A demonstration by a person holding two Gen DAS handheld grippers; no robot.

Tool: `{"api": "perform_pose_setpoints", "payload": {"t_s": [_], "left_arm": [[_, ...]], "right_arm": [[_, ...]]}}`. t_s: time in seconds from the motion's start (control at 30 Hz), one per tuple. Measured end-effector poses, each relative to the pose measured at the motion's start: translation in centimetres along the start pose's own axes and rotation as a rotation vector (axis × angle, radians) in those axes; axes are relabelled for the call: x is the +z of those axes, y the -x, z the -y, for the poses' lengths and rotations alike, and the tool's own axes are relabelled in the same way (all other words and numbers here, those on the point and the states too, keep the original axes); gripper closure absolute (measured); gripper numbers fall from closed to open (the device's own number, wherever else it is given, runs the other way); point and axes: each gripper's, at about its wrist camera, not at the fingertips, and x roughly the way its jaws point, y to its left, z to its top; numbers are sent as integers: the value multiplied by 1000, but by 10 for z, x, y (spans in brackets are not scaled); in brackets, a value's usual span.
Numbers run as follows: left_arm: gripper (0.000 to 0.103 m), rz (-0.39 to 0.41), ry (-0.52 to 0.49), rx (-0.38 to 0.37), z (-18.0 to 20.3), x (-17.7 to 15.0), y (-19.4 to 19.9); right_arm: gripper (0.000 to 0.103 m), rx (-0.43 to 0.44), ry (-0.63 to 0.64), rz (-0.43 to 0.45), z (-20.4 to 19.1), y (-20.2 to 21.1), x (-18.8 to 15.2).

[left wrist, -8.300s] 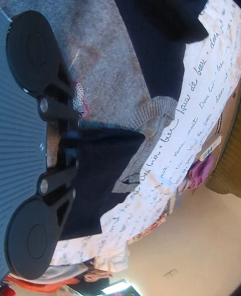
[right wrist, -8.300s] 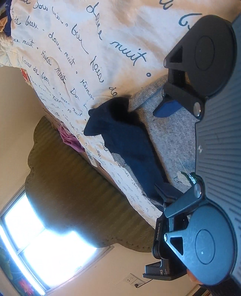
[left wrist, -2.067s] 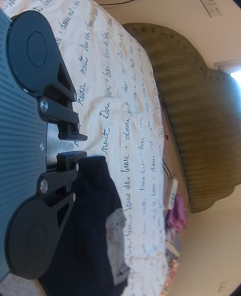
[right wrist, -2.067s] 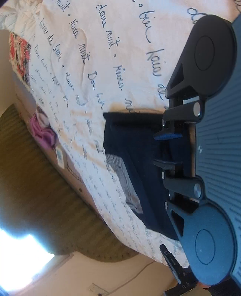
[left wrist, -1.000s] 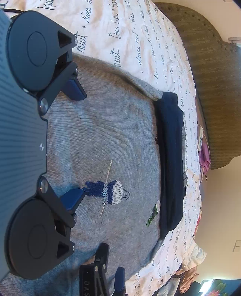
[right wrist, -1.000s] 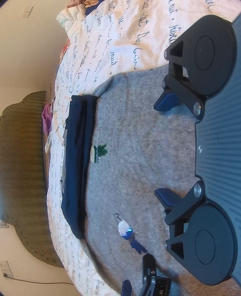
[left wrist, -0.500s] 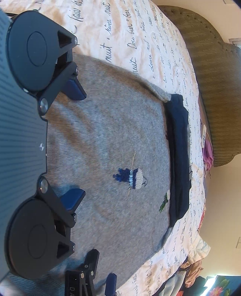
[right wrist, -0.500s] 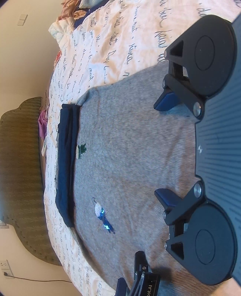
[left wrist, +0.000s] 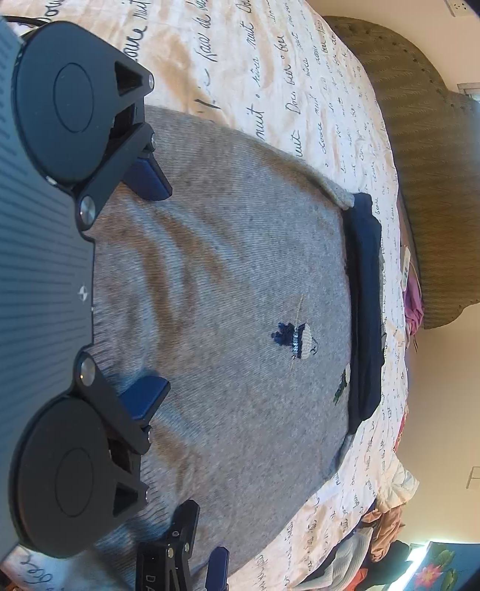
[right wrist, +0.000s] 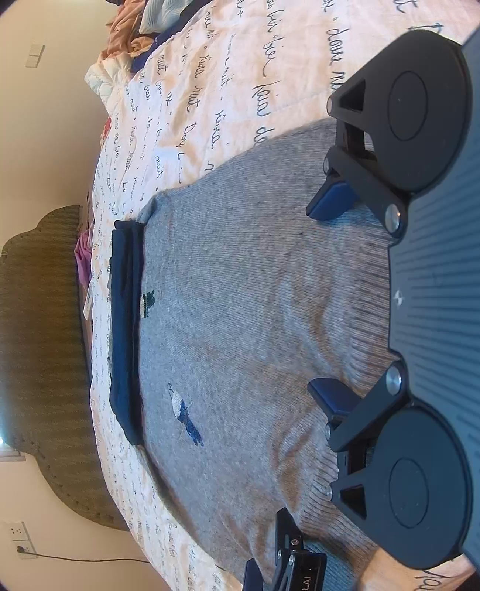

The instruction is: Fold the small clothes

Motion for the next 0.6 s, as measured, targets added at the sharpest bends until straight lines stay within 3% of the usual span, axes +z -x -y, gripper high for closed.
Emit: {"api": "perform_pose_setpoints", "payload": {"t_s": [0.27,0.4,0.53,0.6], "left_arm": [[0,-8,-11,-5,-1,-10,15],[0,2,31,5,-20,-12,35],[1,-31,162,-8,-64,-20,40],[1,-54,259,-68,-87,-29,37]], "right_arm": [[8,23,31,-15,0,21,-11],[7,78,18,-30,27,42,-8],[7,66,-142,-88,89,47,-9],[7,162,-315,-164,124,38,-14]]}}
